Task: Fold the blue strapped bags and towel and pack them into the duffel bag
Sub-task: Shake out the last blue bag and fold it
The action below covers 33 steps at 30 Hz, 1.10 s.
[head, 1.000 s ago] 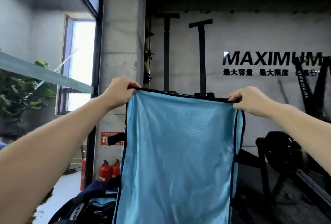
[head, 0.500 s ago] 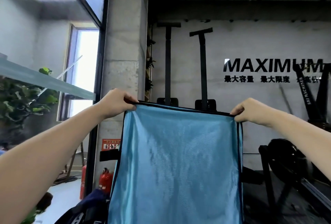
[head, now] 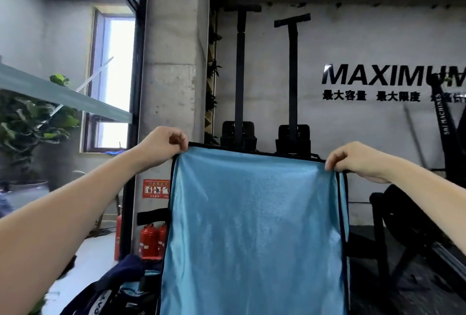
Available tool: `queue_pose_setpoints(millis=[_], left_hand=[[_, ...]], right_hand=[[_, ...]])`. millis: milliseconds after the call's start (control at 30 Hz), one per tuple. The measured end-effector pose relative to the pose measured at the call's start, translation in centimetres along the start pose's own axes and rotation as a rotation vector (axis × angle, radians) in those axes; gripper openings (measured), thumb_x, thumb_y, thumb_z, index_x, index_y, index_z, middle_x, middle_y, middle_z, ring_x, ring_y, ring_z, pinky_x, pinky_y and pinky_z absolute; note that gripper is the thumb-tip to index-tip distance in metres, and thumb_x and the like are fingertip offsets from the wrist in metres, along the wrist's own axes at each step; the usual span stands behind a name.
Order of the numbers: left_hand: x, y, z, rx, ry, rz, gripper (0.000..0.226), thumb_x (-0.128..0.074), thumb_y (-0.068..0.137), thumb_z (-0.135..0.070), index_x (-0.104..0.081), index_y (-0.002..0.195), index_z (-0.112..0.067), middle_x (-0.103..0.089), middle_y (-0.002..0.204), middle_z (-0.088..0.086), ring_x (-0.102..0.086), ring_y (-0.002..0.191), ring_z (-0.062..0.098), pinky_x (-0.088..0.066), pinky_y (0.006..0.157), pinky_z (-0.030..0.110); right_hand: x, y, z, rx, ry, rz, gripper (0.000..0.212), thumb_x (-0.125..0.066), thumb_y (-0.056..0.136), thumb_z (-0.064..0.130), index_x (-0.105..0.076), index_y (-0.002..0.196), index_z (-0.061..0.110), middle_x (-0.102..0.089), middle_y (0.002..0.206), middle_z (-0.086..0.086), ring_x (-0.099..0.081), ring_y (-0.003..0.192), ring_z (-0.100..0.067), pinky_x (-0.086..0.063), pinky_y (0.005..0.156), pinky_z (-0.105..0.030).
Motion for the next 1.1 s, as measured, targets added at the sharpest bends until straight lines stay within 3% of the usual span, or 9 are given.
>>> queue_pose_setpoints(millis=[100,267,333,433,500,733,933,1033,1100], left_hand=[[-3.4,2.3,2.6,0.027,0.117,0.111,0.041,-0.060,0.088,0.004,-0.077,0.067,-0.027,-0.075,0.078,-0.013,-0.067,0.087,0.001,-0.045,0.085,0.017],[-9.5,6.9,6.4,0.081,0.205,0.219,0.033,-0.070,0.088,-0.007,-0.080,0.076,-0.037,-0.074,0.080,-0.023,-0.065,0.090,-0.005,-0.044,0.090,0.014],[-11.5,9.1,7.8,0.118,0.240,0.196,0.035,-0.065,0.088,-0.004,-0.080,0.077,-0.034,-0.072,0.083,-0.021,-0.063,0.090,-0.001,-0.044,0.091,0.016],[-13.0,12.7,8.7,0.173,0.213,0.070,0.041,-0.052,0.090,0.006,-0.078,0.080,-0.024,-0.073,0.090,-0.007,-0.063,0.088,0.008,-0.048,0.085,0.018],[-12.9,15.3,8.4,0.203,0.133,-0.051,0.042,-0.050,0.089,0.010,-0.075,0.079,-0.021,-0.072,0.088,0.001,-0.066,0.079,0.011,-0.054,0.071,0.020],[-10.7,17.5,7.1,0.054,0.151,-0.298,0.042,-0.042,0.087,0.004,-0.080,0.099,-0.012,-0.075,0.105,0.005,-0.067,0.101,0.020,-0.048,0.100,0.026],[-11.0,10.5,9.5,0.071,0.155,-0.271,0.035,-0.051,0.085,0.001,-0.080,0.095,-0.015,-0.076,0.094,-0.001,-0.068,0.084,0.013,-0.052,0.088,0.024],[-11.9,4.6,11.4,0.123,0.115,-0.220,0.033,-0.053,0.084,0.001,-0.080,0.089,-0.018,-0.076,0.085,0.001,-0.058,0.052,0.002,-0.048,0.054,0.015],[-12.7,-0.4,12.0,0.158,0.056,-0.201,0.032,-0.055,0.084,0.001,-0.079,0.084,-0.021,-0.075,0.081,-0.002,-0.058,0.052,-0.002,-0.047,0.052,0.013]], right_hand=[[-2.0,2.3,-1.6,-0.041,-0.066,0.041,0.046,-0.049,0.080,-0.021,-0.081,0.079,0.011,-0.076,0.080,0.006,-0.063,0.076,-0.005,-0.047,0.066,-0.011],[-3.9,8.3,-5.6,-0.144,-0.160,-0.034,0.044,-0.045,0.082,-0.020,-0.080,0.085,0.006,-0.062,0.065,-0.001,-0.058,0.050,-0.019,-0.053,0.050,-0.023],[-4.4,11.2,-6.5,-0.167,-0.195,-0.086,0.037,-0.050,0.086,-0.018,-0.079,0.087,0.004,-0.067,0.076,-0.006,-0.067,0.051,-0.019,-0.053,0.047,-0.022],[-4.4,15.0,-6.0,-0.102,-0.318,-0.203,0.023,-0.062,0.088,-0.008,-0.079,0.099,0.004,-0.073,0.110,-0.010,-0.071,0.096,-0.024,-0.057,0.081,-0.031],[-3.7,17.1,-5.7,-0.072,-0.276,-0.306,0.025,-0.057,0.090,-0.005,-0.076,0.105,0.001,-0.071,0.115,-0.015,-0.064,0.110,-0.031,-0.049,0.099,-0.036],[-2.7,18.0,-4.3,0.204,-0.281,-0.527,0.025,-0.054,0.091,-0.001,-0.074,0.106,0.001,-0.070,0.116,-0.014,-0.062,0.111,-0.027,-0.039,0.101,-0.024],[-5.5,12.8,-5.7,0.284,-0.231,-0.524,0.023,-0.057,0.087,-0.004,-0.076,0.099,0.001,-0.071,0.114,-0.011,-0.063,0.110,-0.024,-0.035,0.096,-0.014],[-8.3,7.9,-6.8,0.344,-0.198,-0.486,0.022,-0.060,0.084,-0.006,-0.076,0.097,0.002,-0.072,0.110,-0.010,-0.065,0.106,-0.022,-0.044,0.099,-0.023],[-10.4,3.5,-8.0,0.365,-0.184,-0.444,0.021,-0.064,0.084,-0.007,-0.077,0.096,0.004,-0.072,0.109,-0.008,-0.065,0.101,-0.018,-0.050,0.099,-0.031]])
Point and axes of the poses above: each hand's wrist, its own y-axis towards the middle knuckle, its own x-axis out of the back of the hand, z = x × y, the point moved 8 cm from there along y, towards the middle knuckle
